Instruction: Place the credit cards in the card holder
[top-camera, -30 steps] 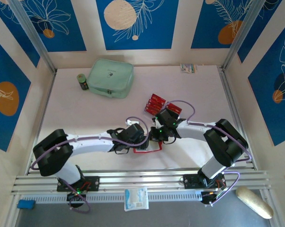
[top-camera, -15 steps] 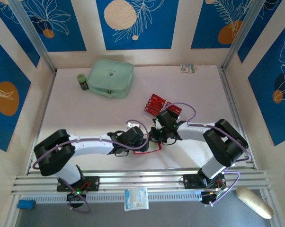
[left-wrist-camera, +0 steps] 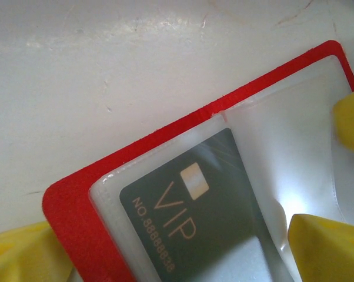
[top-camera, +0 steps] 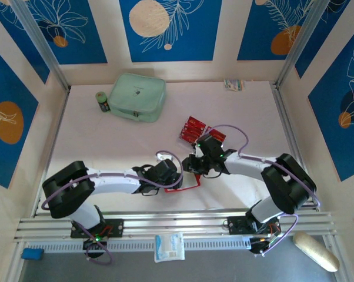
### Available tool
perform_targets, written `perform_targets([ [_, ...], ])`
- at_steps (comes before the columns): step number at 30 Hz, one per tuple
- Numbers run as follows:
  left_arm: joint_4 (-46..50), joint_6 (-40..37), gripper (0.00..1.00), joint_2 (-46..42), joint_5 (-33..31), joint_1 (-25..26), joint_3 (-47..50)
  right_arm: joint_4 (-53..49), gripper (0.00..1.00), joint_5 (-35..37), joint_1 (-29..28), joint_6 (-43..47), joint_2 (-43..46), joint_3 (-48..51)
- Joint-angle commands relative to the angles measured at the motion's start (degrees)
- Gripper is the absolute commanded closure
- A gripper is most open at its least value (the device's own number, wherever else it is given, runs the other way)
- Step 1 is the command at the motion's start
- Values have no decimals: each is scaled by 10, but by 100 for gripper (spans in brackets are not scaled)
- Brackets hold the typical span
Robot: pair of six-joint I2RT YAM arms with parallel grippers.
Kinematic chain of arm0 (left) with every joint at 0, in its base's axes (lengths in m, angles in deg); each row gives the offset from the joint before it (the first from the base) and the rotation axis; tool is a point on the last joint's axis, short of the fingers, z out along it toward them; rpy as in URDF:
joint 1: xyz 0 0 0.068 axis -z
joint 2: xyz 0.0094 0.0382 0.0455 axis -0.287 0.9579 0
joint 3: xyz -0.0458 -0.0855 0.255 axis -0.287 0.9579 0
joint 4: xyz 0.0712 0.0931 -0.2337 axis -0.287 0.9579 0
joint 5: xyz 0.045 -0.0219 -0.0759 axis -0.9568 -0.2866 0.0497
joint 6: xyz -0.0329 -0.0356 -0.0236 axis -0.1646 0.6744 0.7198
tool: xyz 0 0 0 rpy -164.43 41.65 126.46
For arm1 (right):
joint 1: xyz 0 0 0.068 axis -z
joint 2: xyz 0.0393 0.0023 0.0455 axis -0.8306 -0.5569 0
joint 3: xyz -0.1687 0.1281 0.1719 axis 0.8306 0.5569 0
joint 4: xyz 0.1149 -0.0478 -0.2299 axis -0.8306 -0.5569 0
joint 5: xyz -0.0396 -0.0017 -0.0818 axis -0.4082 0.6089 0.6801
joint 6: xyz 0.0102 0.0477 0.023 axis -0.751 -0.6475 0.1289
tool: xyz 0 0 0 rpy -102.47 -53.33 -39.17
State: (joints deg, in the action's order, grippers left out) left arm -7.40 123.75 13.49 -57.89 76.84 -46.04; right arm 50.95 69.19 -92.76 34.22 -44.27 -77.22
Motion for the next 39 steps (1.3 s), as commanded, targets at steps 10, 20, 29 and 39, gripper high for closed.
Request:
perform_targets([
  [10, -14, 2, 9, 18, 18, 6, 20, -6, 59, -9, 9, 4, -17, 19],
  [20, -20, 4, 9, 11, 17, 6, 27, 11, 59, -37, -6, 5, -45, -5],
  [29, -23, 3, 8, -13, 11, 6, 37, 24, 58, -66, -16, -5, -36, -10],
  [39, 10, 5, 6, -108, -20, 1, 59, 64, 39, -66, -46, -60, 5, 5],
])
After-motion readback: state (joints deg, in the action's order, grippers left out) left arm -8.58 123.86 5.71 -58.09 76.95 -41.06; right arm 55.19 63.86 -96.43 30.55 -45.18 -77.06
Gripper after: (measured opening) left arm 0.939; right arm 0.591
